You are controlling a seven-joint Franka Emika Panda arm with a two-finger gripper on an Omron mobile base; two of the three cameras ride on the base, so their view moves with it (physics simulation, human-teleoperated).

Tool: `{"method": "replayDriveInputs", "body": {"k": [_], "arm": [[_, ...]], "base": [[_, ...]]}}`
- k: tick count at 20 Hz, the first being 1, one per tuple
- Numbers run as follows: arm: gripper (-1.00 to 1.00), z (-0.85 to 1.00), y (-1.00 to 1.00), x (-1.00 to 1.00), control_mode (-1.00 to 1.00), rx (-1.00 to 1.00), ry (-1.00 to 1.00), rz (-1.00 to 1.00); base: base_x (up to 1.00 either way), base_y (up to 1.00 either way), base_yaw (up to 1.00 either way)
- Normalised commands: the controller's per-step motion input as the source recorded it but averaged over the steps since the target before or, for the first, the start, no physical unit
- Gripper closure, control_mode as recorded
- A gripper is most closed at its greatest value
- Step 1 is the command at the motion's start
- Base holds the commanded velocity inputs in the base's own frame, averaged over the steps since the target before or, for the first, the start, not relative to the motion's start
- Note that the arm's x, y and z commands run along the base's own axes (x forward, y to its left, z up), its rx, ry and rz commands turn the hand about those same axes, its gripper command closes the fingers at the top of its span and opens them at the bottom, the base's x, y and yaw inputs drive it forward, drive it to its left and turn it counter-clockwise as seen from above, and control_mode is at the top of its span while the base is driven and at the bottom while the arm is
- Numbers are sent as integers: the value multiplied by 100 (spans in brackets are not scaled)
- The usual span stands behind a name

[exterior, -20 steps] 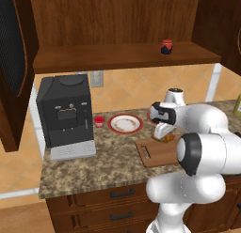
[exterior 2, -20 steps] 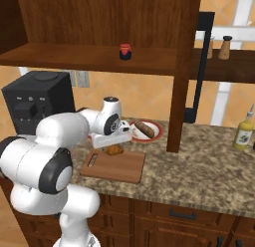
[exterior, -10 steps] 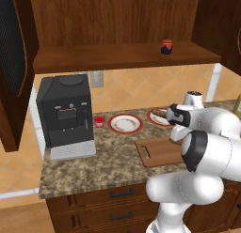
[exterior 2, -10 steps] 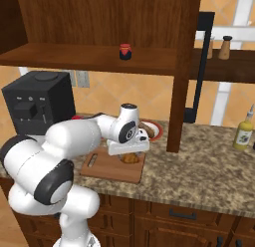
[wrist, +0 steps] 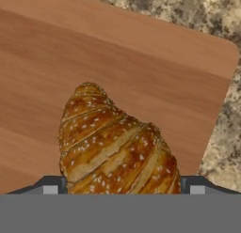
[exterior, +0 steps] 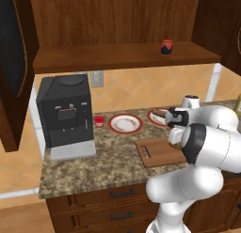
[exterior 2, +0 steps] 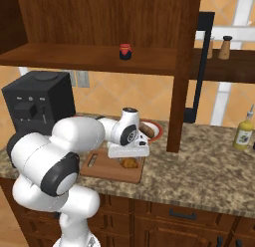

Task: From the different types of pastries on the counter, select a croissant and place it on the cutting board. Then retrieve a jar of jam from the cabinet and place it alongside the croissant on the cutting board.

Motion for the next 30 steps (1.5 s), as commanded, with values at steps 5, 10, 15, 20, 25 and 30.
{"method": "replayDriveInputs", "body": {"k": [5, 10, 15, 20, 25, 30], "arm": [[100, -10, 15, 0, -100, 0, 0, -1], [-100, -1, 0, -9, -100, 0, -3, -2], [-100, 22, 16, -36, -100, 0, 0, -8], [-100, 82, 7, -14, -100, 0, -10, -7], [-100, 43, 3, -9, -100, 0, -10, -4], [-100, 93, 32, -59, -100, 3, -28, -9]], "base": [[0, 0, 0], [0, 0, 0], [0, 0, 0], [0, 0, 0], [0, 0, 0], [0, 0, 0]]}}
